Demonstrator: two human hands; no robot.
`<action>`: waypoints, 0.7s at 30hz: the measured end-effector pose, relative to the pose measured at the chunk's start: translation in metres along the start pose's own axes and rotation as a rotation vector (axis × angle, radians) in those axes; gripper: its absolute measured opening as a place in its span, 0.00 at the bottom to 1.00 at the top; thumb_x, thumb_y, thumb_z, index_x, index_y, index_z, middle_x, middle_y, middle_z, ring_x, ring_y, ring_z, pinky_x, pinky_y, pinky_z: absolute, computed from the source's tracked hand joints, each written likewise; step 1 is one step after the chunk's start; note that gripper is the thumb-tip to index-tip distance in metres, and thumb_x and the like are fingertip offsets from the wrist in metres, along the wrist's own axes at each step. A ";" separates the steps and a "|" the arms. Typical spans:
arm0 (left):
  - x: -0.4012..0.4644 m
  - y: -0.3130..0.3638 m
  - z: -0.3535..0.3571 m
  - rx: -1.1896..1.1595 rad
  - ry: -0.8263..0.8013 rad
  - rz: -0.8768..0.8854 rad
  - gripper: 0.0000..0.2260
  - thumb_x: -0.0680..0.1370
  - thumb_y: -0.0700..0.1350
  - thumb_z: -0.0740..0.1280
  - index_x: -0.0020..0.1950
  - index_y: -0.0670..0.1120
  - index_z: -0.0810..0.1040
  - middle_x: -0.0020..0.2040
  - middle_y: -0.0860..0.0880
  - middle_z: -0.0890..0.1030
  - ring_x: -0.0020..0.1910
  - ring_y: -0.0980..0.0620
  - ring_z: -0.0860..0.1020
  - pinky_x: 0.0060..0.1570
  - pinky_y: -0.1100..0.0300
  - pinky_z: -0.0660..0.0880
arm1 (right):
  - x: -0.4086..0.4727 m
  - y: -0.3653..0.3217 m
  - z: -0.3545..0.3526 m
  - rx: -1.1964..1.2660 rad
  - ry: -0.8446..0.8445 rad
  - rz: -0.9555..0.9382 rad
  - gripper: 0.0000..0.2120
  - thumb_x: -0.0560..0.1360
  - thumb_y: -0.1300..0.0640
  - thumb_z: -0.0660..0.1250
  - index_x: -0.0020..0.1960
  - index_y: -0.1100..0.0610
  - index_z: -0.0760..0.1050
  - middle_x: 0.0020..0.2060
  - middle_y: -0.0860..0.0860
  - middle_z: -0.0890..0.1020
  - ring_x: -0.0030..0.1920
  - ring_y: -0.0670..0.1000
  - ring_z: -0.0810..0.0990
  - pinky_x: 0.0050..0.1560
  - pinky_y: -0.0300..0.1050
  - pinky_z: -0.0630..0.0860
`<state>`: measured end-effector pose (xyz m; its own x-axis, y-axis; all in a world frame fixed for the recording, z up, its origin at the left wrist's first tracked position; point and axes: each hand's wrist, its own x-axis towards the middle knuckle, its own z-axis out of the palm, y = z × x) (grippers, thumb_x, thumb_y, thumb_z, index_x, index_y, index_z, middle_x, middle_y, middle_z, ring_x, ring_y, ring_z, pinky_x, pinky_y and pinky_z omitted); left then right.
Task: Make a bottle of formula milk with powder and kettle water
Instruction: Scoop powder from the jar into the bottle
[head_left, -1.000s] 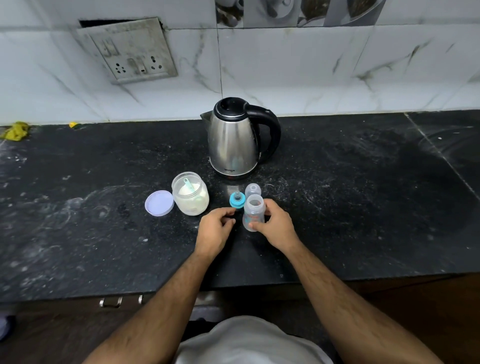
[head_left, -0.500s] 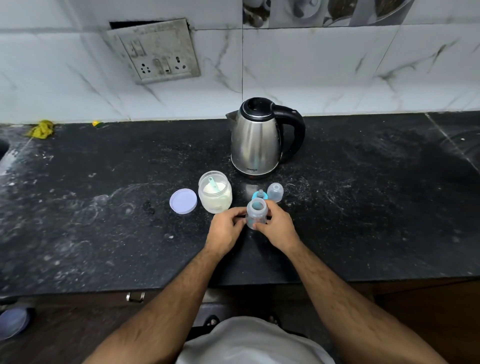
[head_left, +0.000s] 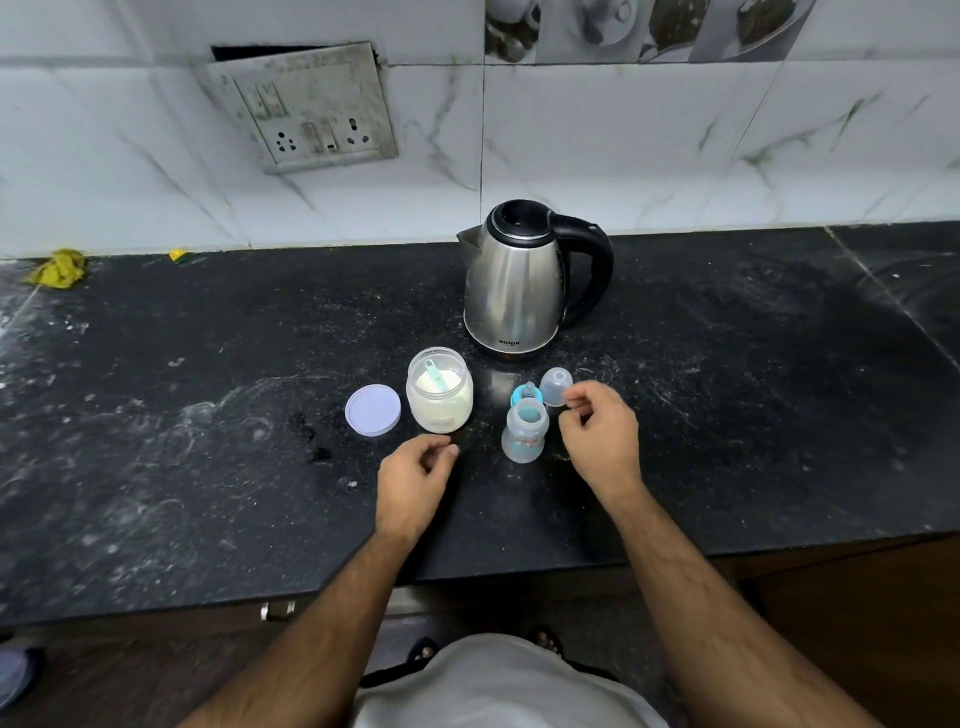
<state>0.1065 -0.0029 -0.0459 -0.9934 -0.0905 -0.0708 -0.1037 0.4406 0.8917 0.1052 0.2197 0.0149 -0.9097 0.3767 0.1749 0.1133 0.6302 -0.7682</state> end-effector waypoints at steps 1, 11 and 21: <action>0.000 -0.001 -0.005 -0.009 0.036 -0.008 0.03 0.76 0.46 0.73 0.49 0.49 0.83 0.40 0.55 0.84 0.41 0.58 0.82 0.50 0.55 0.80 | 0.004 -0.007 -0.002 0.013 0.019 -0.009 0.09 0.70 0.68 0.67 0.45 0.56 0.80 0.40 0.47 0.79 0.38 0.47 0.77 0.46 0.42 0.76; 0.048 0.011 -0.033 -0.028 -0.041 -0.020 0.36 0.66 0.48 0.81 0.71 0.43 0.72 0.62 0.53 0.77 0.58 0.53 0.78 0.57 0.64 0.74 | 0.051 -0.081 0.028 0.087 -0.162 -0.145 0.06 0.71 0.64 0.68 0.43 0.54 0.82 0.34 0.45 0.82 0.33 0.43 0.77 0.42 0.40 0.77; 0.084 0.028 -0.035 -0.036 -0.237 0.125 0.34 0.61 0.46 0.82 0.61 0.63 0.73 0.57 0.59 0.81 0.58 0.59 0.79 0.62 0.50 0.75 | 0.071 -0.117 0.076 -0.523 -0.632 -0.325 0.19 0.74 0.65 0.62 0.55 0.46 0.83 0.54 0.45 0.84 0.55 0.51 0.81 0.52 0.49 0.79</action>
<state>0.0218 -0.0289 -0.0113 -0.9827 0.1761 -0.0578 0.0184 0.4030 0.9150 -0.0025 0.1213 0.0702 -0.9621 -0.2236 -0.1562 -0.1620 0.9293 -0.3320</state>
